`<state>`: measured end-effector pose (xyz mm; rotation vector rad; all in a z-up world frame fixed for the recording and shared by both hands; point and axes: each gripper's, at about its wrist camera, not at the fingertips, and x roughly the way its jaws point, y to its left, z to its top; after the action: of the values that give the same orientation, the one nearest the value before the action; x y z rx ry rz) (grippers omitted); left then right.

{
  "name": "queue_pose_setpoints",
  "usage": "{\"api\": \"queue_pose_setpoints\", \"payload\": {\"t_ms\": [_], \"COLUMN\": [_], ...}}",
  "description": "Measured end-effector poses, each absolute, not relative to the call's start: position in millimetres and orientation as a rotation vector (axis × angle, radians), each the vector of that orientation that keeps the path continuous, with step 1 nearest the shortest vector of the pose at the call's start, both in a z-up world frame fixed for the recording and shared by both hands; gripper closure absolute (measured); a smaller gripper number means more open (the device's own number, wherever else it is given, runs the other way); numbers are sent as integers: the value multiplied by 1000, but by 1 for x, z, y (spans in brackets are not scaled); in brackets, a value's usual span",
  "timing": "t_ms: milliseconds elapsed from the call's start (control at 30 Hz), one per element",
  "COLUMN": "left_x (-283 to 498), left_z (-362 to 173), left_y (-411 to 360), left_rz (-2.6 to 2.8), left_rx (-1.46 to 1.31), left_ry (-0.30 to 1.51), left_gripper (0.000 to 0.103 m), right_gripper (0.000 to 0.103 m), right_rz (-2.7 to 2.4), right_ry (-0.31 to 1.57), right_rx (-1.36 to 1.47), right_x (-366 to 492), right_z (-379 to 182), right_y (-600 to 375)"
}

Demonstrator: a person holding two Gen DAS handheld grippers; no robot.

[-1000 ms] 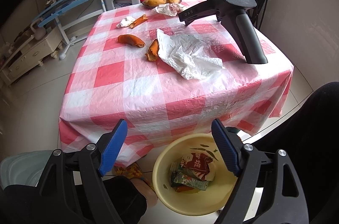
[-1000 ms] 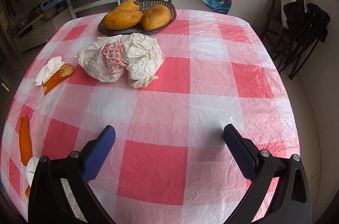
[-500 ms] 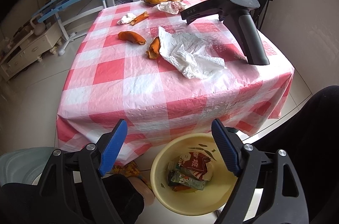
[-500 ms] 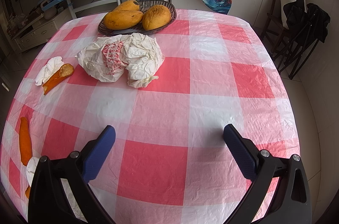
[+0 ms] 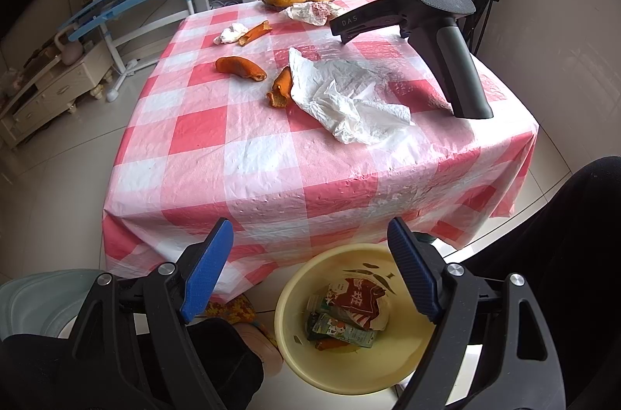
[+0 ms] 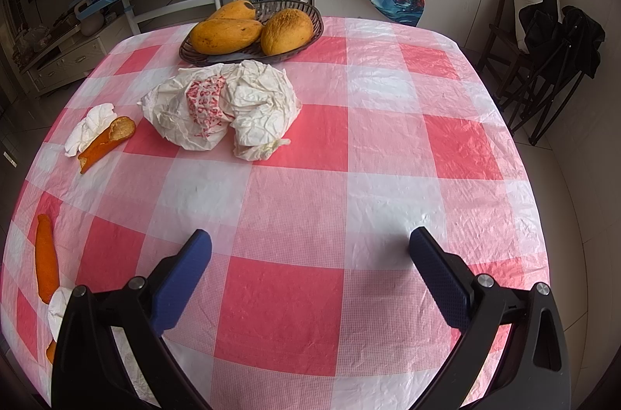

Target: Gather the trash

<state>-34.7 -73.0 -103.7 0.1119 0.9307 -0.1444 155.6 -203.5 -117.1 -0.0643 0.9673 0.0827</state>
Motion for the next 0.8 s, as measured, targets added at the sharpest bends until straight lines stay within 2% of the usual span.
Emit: {"api": "queue_pose_setpoints", "payload": {"t_ms": [800], "left_x": [-35], "left_z": [-106], "left_y": [-74], "left_rz": [-144], "left_rx": [121], "left_ry": [931], "left_gripper": [25], "right_gripper": [6], "right_rz": [83], "right_ry": [968], "right_rx": [-64], "right_x": [156], "right_z": [-117], "right_y": [-204]}}
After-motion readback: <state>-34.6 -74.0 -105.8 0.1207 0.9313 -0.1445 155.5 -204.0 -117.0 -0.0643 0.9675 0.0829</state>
